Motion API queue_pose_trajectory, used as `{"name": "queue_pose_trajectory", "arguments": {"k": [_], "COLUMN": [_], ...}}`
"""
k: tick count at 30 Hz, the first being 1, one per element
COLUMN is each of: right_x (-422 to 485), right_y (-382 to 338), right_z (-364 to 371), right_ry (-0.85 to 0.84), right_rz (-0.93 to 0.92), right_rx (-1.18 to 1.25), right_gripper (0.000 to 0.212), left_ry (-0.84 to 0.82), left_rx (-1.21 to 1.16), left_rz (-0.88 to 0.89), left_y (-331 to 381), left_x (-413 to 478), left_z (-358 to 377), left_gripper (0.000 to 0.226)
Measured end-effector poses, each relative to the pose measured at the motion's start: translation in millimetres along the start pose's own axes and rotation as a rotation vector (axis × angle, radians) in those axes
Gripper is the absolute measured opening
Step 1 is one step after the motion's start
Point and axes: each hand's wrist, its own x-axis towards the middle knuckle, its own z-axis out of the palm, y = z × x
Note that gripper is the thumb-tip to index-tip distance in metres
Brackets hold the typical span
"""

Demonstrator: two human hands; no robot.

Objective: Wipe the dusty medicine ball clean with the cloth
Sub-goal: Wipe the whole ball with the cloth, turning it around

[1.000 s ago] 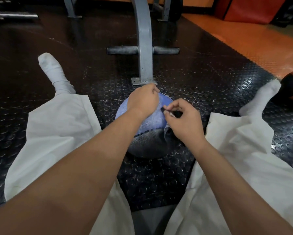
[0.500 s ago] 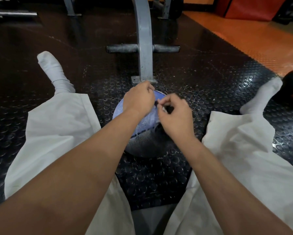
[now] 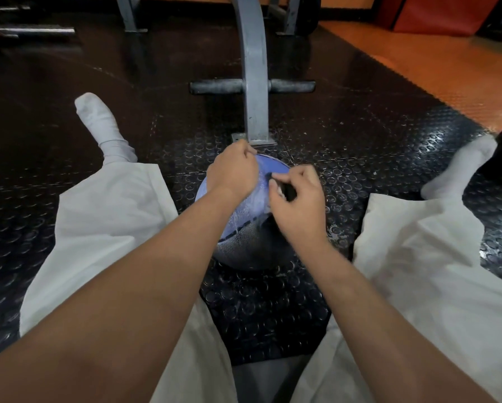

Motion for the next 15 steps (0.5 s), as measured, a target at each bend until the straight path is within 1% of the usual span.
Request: {"name": "queue_pose_trajectory", "arguments": {"k": [3,5,6,8,11,13,15], "right_x": [-35,-33,-25,0,38,44,28], "right_y": [5,4,1,-7,-14,-14,-12], "right_z": [-2,-3,-3,-1,6,11,13], "right_ry": [0.029,-0.002,-0.035,-0.1,-0.148,-0.13,-0.058], "right_rz": [-0.132,-0.187,-0.183,-0.108,0.021,0.035,0.009], "right_rx": [-0.01,-0.041,-0.062,-0.104,-0.181,-0.2,-0.187], "right_gripper": [0.019,0.017,0.014,0.011,0.015,0.018,0.016], "left_ry": [-0.036,-0.049,-0.05,-0.042,-0.02,-0.001,0.017], "left_rx": [0.004,0.014,0.019,0.011,0.006,0.005,-0.001], "left_rz": [-0.014,0.002,0.015,0.034,0.041,0.034,0.012], "left_y": [-3,-3,-3,-4,-5,-5,-6], "left_x": [5,6,6,5,2,1,2], "left_z": [-3,-4,-5,-5,-4,-3,-2], "left_gripper": [0.028,0.026,0.026,0.027,0.029,0.029,0.028]}}
